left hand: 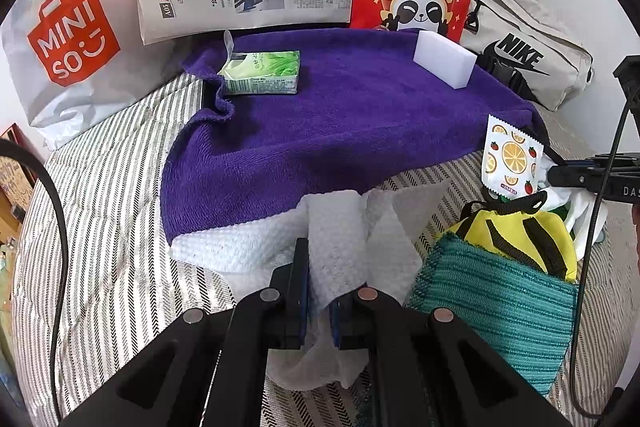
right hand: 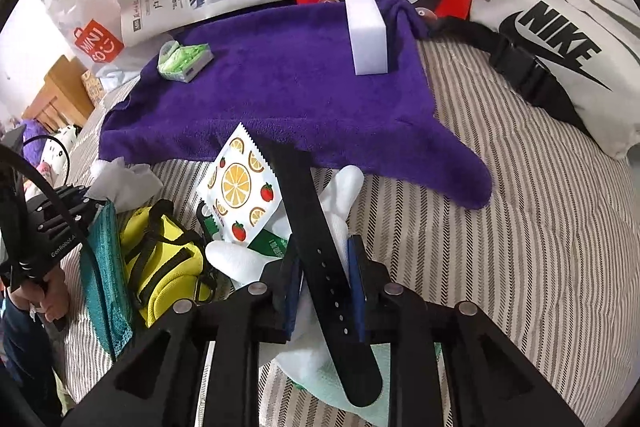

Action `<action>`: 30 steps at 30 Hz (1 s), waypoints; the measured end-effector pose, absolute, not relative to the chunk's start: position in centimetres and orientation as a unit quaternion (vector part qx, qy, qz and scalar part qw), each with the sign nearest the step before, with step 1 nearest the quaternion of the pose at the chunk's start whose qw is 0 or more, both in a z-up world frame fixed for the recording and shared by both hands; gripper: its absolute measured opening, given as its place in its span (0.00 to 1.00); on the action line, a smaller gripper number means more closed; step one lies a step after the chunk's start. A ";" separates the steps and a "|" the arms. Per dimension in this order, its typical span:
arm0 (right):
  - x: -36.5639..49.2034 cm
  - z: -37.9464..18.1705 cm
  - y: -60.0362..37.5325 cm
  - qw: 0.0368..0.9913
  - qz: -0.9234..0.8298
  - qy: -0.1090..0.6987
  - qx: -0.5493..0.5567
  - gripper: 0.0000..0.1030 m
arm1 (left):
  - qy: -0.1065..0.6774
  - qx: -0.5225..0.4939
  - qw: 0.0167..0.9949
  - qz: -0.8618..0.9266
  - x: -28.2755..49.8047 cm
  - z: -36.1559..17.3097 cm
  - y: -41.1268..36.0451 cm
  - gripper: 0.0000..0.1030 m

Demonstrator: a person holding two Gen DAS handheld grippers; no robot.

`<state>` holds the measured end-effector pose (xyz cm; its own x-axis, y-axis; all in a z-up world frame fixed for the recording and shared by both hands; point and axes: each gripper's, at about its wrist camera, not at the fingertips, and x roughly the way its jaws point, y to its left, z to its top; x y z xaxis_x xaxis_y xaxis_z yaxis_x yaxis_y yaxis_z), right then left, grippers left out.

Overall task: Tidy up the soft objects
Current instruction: 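Lift the black watch strap out of the pile with the right tool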

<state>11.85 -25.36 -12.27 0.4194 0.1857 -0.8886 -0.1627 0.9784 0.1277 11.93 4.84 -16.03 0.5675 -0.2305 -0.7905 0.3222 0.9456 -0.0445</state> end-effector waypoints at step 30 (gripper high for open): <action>10.6 -12.4 -24.8 0.848 0.089 0.520 -0.059 0.15 | 0.438 0.052 0.884 -0.157 12.0 -16.0 4.9 0.08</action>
